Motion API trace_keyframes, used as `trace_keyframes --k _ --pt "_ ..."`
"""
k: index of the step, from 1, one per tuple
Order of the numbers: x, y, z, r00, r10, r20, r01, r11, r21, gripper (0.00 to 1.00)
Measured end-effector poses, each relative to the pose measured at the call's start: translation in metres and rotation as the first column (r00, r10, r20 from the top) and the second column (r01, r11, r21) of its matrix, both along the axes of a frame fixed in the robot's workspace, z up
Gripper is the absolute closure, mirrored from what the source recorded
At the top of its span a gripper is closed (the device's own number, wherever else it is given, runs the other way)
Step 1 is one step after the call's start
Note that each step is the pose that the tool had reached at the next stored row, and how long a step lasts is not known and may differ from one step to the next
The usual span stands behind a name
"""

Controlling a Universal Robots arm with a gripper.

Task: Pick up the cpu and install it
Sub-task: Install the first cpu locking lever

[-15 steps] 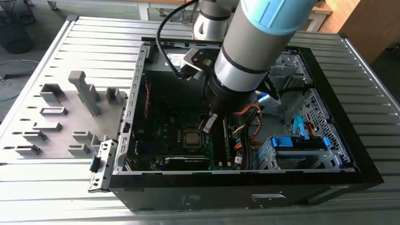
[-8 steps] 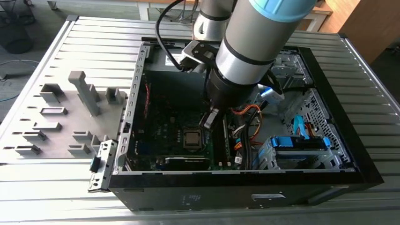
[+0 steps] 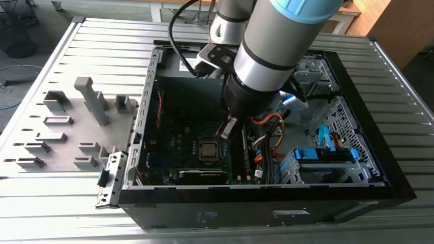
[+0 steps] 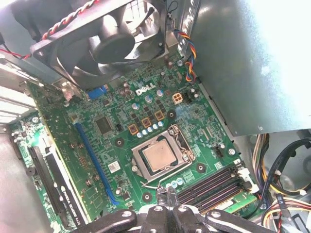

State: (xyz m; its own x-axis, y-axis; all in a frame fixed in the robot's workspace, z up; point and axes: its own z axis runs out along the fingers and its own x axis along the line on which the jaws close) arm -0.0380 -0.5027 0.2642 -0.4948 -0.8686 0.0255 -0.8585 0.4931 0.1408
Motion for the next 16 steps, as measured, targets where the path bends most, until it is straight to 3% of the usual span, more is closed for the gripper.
trace_keyframes --k 6,9,12,16 --pt "-0.0105 0.0017 -0.0002 1.0000 0.000 0.0001 0.000 1.0000 0.0001 0.89" --pt "-0.0109 0.0022 0.0007 1.0000 0.000 -0.0001 0.000 1.0000 -0.0003 0.89" --pt "-0.0109 0.0023 0.0081 1.0000 0.000 0.0000 0.000 1.0000 0.0011 0.89" --pt "-0.0110 0.0023 0.0088 1.0000 0.000 0.0001 0.000 1.0000 0.0016 0.89"
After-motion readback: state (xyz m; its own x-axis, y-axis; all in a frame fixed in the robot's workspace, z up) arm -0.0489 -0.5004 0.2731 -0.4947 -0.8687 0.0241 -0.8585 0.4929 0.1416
